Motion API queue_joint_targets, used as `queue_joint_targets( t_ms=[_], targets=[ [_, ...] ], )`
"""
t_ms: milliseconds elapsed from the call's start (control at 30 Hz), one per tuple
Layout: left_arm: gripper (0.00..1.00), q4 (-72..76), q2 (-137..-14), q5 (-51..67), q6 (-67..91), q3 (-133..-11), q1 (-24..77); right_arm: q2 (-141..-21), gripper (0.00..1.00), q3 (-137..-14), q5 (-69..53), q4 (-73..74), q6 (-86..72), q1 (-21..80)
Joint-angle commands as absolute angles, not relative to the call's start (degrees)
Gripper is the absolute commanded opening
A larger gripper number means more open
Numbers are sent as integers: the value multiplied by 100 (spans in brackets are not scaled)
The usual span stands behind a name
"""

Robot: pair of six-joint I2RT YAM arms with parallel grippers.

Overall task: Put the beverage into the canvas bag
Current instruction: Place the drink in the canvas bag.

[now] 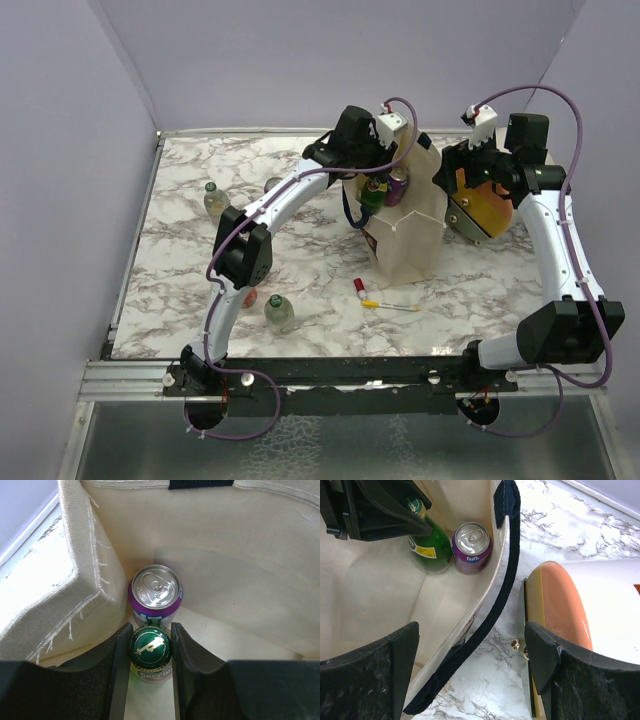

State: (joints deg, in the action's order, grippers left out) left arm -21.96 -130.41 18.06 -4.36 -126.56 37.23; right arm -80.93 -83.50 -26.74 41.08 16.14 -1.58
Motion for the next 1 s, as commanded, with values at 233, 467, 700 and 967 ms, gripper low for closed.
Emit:
queue_joint_targets(
  t_ms=[233,467,700,967],
  targets=[
    [0,-1663,-12378,2414,-159,-12569,3727,-8125,85,-8446,-2878,3937,1577,-187],
    [0,-1302,-12414,2795,-261,-12233,3727,-8088,86,-8373,-2826,3922,1591,-192],
    [0,-1026,-12413,2857,-624,-11850,3720,-8067,86,-8317,-2776,3868,1565,-185],
    [0,-467,-12340,2869,-913,-11400,3629,-8136,86,-8341,-2758,3854,1582,-189]
  ],
)
